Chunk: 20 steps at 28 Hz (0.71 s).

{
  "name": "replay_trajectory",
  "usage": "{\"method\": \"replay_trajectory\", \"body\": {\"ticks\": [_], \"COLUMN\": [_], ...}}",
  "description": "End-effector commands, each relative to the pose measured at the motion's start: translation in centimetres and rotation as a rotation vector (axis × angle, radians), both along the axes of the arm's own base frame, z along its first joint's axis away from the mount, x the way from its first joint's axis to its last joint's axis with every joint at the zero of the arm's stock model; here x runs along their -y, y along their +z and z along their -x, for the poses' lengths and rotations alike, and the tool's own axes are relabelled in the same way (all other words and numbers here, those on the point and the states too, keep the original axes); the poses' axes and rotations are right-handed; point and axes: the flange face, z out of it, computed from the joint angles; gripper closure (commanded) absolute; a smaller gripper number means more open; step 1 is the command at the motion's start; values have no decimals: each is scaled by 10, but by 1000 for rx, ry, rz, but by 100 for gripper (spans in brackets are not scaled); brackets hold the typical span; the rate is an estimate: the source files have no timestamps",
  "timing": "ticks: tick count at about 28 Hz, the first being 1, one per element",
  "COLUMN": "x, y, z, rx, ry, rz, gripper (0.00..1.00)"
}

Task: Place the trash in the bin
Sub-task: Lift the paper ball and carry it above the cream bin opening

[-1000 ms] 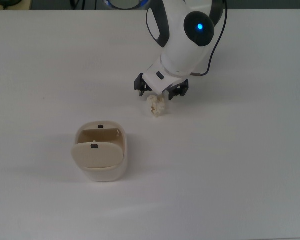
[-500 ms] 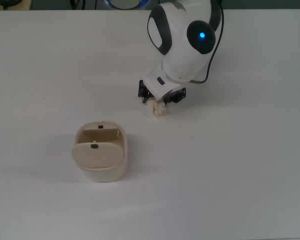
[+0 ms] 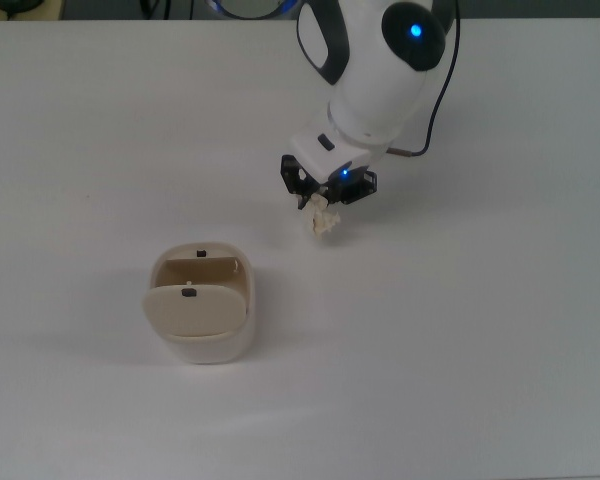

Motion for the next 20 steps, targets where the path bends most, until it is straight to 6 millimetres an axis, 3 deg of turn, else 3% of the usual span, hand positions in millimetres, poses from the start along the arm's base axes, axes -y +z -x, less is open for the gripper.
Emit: {"method": "replay_trajectory", "body": {"ticks": [1, 4, 5, 9, 17, 20], "x": [9, 16, 31, 63, 135, 151], "y": [60, 90, 107, 138, 162, 164], "z": [-4, -11, -17, -28, -49, -57], "rx": [23, 45, 62, 115, 207, 255], "ry": [-49, -55, -81, -145, -249, -273], "rz": [-48, -79, -93, -118, -123, -128], "gripper": [100, 100, 100, 100, 98, 97]}}
